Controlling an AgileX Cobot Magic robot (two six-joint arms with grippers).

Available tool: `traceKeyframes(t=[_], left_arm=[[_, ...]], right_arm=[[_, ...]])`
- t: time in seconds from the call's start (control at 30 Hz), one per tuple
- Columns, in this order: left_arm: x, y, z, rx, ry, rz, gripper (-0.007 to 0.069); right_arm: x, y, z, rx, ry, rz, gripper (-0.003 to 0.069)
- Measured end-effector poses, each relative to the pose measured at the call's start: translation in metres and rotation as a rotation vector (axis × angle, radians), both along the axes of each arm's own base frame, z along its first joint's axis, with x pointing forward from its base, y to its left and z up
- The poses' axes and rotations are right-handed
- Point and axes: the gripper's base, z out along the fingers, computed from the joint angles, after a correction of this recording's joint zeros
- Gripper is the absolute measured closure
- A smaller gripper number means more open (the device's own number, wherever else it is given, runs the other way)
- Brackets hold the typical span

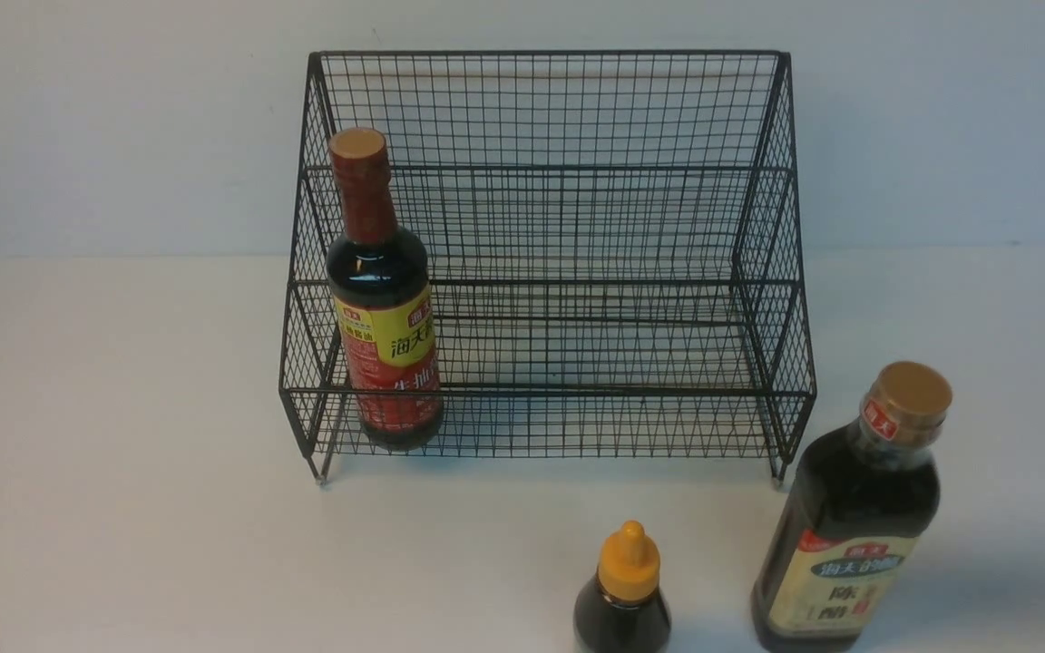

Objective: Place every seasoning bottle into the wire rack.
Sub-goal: Use the right arm to grab the condiment bottle closest to it

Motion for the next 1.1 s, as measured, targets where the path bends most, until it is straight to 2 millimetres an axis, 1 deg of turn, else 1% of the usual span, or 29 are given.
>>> traceKeyframes(t=[0.03,0.07,0.1,0.13,0.17,0.27,0.37,0.47,0.5,0.53,0.57,0.63,0.67,0.7,0.8,0.83,0.93,1.0,1.03,1.1], left_arm=[[0.0,0.0,0.0,0.0,0.0,0.0,0.0629],[0.0,0.0,0.0,0.0,0.0,0.0,0.0629],[0.0,0.0,0.0,0.0,0.0,0.0,0.0629],[0.0,0.0,0.0,0.0,0.0,0.0,0.0629],[0.0,0.0,0.0,0.0,0.0,0.0,0.0629],[0.0,0.0,0.0,0.0,0.0,0.0,0.0629],[0.0,0.0,0.0,0.0,0.0,0.0,0.0629],[0.0,0.0,0.0,0.0,0.0,0.0,0.0629],[0.0,0.0,0.0,0.0,0.0,0.0,0.0629],[0.0,0.0,0.0,0.0,0.0,0.0,0.0629],[0.0,0.0,0.0,0.0,0.0,0.0,0.0629],[0.0,0.0,0.0,0.0,0.0,0.0,0.0629],[0.0,0.0,0.0,0.0,0.0,0.0,0.0629],[0.0,0.0,0.0,0.0,0.0,0.0,0.0629],[0.0,0.0,0.0,0.0,0.0,0.0,0.0629],[0.0,0.0,0.0,0.0,0.0,0.0,0.0629],[0.0,0.0,0.0,0.001,-0.002,0.001,0.0629],[0.0,0.0,0.001,0.003,-0.01,0.004,0.0629],[0.001,0.0,0.001,0.002,-0.011,0.004,0.0629],[0.001,0.001,0.002,0.0,-0.022,0.008,0.0629]], right_arm=[[-0.001,0.0,0.005,-0.01,-0.013,0.007,0.0673],[-0.005,0.002,0.023,-0.077,-0.062,0.025,0.0673],[-0.008,0.003,0.045,-0.168,-0.11,0.045,0.0673],[-0.009,0.003,0.048,-0.171,-0.118,0.048,0.0673],[-0.011,0.005,0.071,-0.261,-0.137,0.074,0.067],[-0.006,0.009,0.097,-0.356,-0.102,0.128,0.0645],[0.011,0.014,0.109,-0.406,0.009,0.206,0.0567],[0.033,0.022,0.111,-0.489,0.147,0.348,0.0442],[0.035,0.022,0.11,-0.493,0.154,0.355,0.0432],[0.05,0.029,0.11,-0.535,0.202,0.462,0.034],[0.052,0.03,0.109,-0.539,0.207,0.467,0.0329],[0.073,0.04,0.113,-0.587,0.235,0.579,0.0182],[0.074,0.04,0.112,-0.588,0.241,0.584,0.0172],[0.079,0.042,0.115,-0.586,0.246,0.598,0.0124],[0.095,0.046,0.118,-0.576,0.288,0.626,0.0025],[0.104,0.048,0.119,-0.569,0.313,0.634,-0.001],[0.114,0.049,0.114,-0.56,0.346,0.636,-0.0026],[0.127,0.05,0.106,-0.556,0.385,0.627,-0.0031],[0.128,0.05,0.105,-0.556,0.386,0.626,-0.0031],[0.136,0.05,0.102,-0.562,0.39,0.609,-0.003]])
